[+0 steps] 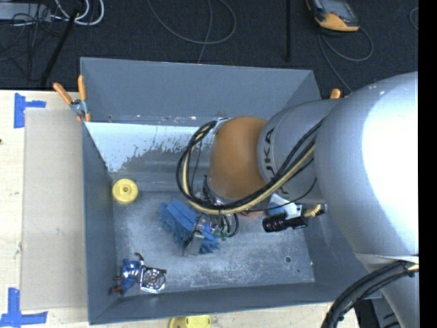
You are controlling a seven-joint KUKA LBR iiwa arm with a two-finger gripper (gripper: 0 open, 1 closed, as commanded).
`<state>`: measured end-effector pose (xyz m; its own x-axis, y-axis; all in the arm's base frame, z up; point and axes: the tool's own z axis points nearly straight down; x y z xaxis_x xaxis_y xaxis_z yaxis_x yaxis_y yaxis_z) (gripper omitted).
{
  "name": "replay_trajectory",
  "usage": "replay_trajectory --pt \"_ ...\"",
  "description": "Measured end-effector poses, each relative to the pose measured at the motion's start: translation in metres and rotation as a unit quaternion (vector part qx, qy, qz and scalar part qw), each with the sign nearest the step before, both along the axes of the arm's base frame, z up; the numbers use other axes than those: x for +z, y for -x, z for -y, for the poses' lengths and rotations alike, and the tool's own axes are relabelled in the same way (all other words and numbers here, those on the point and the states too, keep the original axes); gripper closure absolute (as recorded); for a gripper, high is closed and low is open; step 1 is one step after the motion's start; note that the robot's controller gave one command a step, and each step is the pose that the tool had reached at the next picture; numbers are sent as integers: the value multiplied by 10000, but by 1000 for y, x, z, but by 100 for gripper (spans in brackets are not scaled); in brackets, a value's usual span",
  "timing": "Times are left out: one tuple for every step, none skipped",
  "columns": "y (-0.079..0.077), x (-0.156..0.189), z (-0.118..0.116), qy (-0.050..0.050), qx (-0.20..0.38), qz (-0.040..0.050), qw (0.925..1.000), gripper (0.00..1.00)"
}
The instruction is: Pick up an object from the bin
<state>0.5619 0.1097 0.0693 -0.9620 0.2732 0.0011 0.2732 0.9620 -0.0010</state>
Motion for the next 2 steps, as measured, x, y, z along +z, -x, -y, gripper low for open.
replay_trajectory --pt "-1 0 -3 -4 -830 3 9966 100" --pt "-1 0 -3 -3 -828 3 9966 100"
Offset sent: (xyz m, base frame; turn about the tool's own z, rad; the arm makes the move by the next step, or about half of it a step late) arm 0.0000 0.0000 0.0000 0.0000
